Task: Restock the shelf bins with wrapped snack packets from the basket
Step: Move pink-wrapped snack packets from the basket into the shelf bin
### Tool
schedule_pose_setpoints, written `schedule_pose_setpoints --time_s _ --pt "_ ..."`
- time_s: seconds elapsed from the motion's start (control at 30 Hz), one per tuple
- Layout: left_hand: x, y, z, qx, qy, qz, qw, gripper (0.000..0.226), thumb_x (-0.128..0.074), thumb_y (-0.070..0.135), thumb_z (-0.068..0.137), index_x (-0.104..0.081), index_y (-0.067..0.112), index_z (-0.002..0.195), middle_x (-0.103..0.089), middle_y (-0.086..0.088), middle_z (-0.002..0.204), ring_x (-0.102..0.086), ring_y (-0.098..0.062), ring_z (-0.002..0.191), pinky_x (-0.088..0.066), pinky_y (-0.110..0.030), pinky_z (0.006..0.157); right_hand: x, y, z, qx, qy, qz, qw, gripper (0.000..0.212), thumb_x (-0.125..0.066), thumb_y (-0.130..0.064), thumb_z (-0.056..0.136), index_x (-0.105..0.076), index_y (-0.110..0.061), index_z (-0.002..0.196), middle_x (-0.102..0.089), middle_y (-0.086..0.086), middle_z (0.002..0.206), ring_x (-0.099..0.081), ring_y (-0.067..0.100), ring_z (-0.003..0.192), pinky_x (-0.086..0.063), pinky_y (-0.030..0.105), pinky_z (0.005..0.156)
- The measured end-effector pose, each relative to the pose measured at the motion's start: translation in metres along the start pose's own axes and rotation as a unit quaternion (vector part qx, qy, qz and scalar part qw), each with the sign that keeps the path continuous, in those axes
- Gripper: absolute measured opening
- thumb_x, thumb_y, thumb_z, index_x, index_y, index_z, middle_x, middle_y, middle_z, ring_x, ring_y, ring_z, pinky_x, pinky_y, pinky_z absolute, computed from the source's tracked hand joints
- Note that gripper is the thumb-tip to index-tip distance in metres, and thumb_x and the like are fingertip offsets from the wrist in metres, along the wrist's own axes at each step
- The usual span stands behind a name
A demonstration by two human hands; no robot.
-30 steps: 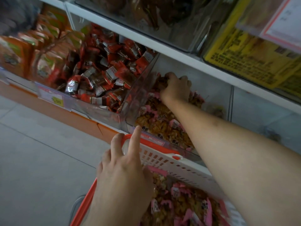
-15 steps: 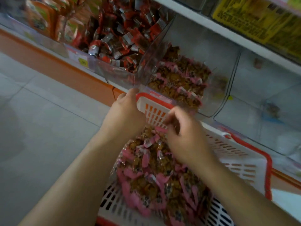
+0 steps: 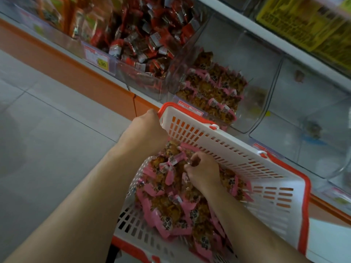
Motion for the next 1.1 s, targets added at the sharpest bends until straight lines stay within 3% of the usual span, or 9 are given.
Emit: schedule_pose_setpoints --time_s 0.07,0.17,0.27,0.37,0.5,0.7,0.83,1.0,1.1 --pt "0.002 0.002 0.0 0.009 0.018 -0.005 1.0 0.037 -0.052 0.005 0.09 -0.052 0.013 0.126 -0.061 -0.007 0.103 -0.06 -0.02 0.081 -0.046 -0.029 0.056 0.015 -0.004 -0.007 0.01 0.001 0.032 0.999 0.016 -0.079 -0.027 0.095 -0.064 -0.026 0.091 -0.062 -0.017 0.092 -0.058 0.0 0.082 -0.038 0.011 0.069" --pt "0.006 0.003 0.0 -0.01 0.117 -0.007 0.993 0.056 -0.058 0.01 0.088 -0.048 0.014 0.143 -0.052 -0.011 0.135 -0.056 -0.029 0.114 -0.056 -0.042 0.084 0.045 -0.011 -0.022 0.034 0.007 0.113 0.993 0.014 -0.079 -0.026 0.097 -0.065 -0.027 0.093 -0.07 -0.014 0.097 -0.068 -0.001 0.082 -0.049 0.01 0.068" --pt "0.009 0.014 -0.012 -0.087 0.196 -0.038 0.976 0.034 -0.056 0.016 0.093 -0.058 0.02 0.128 -0.058 0.0 0.118 -0.057 -0.019 0.102 -0.047 -0.023 0.072 0.078 -0.009 -0.036 0.025 0.017 0.169 0.985 0.018 -0.084 -0.034 0.09 -0.066 -0.033 0.093 -0.075 -0.014 0.096 -0.072 0.004 0.091 -0.059 0.028 0.082" --pt "-0.001 0.026 -0.021 -0.117 0.125 -0.073 0.983 0.012 -0.055 0.022 0.097 -0.067 0.023 0.094 -0.068 0.01 0.089 -0.063 -0.006 0.071 -0.046 -0.012 0.049 0.108 -0.007 -0.053 0.019 0.007 0.252 0.968 0.021 -0.087 -0.034 0.086 -0.067 -0.033 0.092 -0.08 -0.009 0.098 -0.077 0.013 0.095 -0.063 0.049 0.09" --pt "-0.021 0.041 -0.033 -0.075 -0.05 -0.159 0.983 0.038 -0.058 0.033 0.101 -0.074 0.013 0.074 -0.076 -0.003 0.066 -0.073 -0.026 0.058 -0.065 -0.045 0.062 0.136 -0.006 -0.068 0.05 0.027 0.333 0.941 0.011 -0.082 -0.019 0.091 -0.071 -0.018 0.093 -0.081 0.001 0.095 -0.078 0.018 0.093 -0.062 0.049 0.094" --pt "-0.027 0.04 -0.019 -0.125 -0.002 -0.16 0.979 0.047 -0.066 0.076 0.078 -0.07 0.03 0.09 -0.075 0.008 0.08 -0.073 -0.015 0.069 -0.064 -0.045 0.067 0.152 -0.009 -0.05 0.089 0.02 0.385 0.918 0.013 -0.079 -0.015 0.093 -0.068 -0.014 0.099 -0.081 0.007 0.096 -0.079 0.023 0.092 -0.061 0.049 0.089" --pt "-0.038 0.05 -0.022 -0.166 -0.155 -0.23 0.946 0.009 -0.077 0.036 0.087 -0.08 0.032 0.094 -0.079 0.002 0.088 -0.077 -0.017 0.082 -0.063 -0.033 0.071 0.162 -0.011 -0.041 0.124 -0.013 0.373 0.92 0.014 -0.08 -0.023 0.091 -0.069 -0.022 0.1 -0.081 0.006 0.092 -0.077 0.02 0.086 -0.056 0.044 0.084" --pt "-0.047 0.05 -0.02 -0.175 -0.17 -0.231 0.942 0.023 -0.084 0.006 0.082 -0.079 0.028 0.088 -0.079 -0.002 0.089 -0.077 -0.016 0.087 -0.06 -0.032 0.08 0.162 -0.008 -0.034 0.12 0.007 0.365 0.923 0.011 -0.08 -0.026 0.093 -0.073 -0.018 0.098 -0.081 0.005 0.087 -0.078 0.023 0.087 -0.063 0.052 0.09" --pt "-0.051 0.053 -0.021 -0.171 -0.157 -0.254 0.939 0.018 -0.085 0.007 0.08 -0.078 0.022 0.087 -0.079 -0.006 0.088 -0.077 -0.02 0.084 -0.061 -0.028 0.075 0.164 -0.003 -0.035 0.113 0.009 0.357 0.927 0.015 -0.074 -0.034 0.098 -0.07 -0.024 0.109 -0.081 -0.003 0.088 -0.077 0.012 0.091 -0.06 0.04 0.094"
Point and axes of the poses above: each hand's wrist, its own z-axis towards the middle knuckle, its own x-axis out of the back of the hand, y = z × x, the point moved 2 cm from there along z, towards the middle knuckle
